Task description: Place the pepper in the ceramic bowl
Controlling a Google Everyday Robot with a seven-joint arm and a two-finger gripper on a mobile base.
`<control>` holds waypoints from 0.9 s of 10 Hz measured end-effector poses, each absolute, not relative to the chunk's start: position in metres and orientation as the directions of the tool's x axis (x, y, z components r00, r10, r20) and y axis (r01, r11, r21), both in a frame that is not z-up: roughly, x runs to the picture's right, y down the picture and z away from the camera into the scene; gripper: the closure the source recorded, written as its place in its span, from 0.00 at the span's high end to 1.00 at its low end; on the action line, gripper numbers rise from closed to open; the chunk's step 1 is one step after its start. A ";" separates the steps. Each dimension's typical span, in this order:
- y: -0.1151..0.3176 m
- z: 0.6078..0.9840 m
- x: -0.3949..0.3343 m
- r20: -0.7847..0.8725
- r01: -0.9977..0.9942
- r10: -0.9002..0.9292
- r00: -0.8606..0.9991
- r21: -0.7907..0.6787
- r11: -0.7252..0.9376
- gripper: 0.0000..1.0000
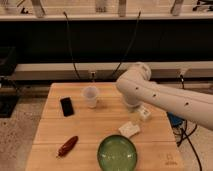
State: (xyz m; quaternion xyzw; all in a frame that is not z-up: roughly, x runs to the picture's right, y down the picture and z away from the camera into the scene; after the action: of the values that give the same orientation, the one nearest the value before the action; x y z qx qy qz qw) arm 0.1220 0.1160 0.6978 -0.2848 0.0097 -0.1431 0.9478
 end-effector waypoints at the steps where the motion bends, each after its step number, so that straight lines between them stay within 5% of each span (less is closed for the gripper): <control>1: 0.118 0.698 0.116 0.071 0.283 -0.292 0.954 -0.544 0.790 0.80; 9: 0.134 0.706 0.022 0.181 0.486 -0.466 0.866 -0.519 0.703 0.80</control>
State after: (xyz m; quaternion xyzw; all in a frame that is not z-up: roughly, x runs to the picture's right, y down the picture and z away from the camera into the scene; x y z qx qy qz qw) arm 0.0218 0.1335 0.7057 -0.2863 -0.0181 -0.2579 0.9226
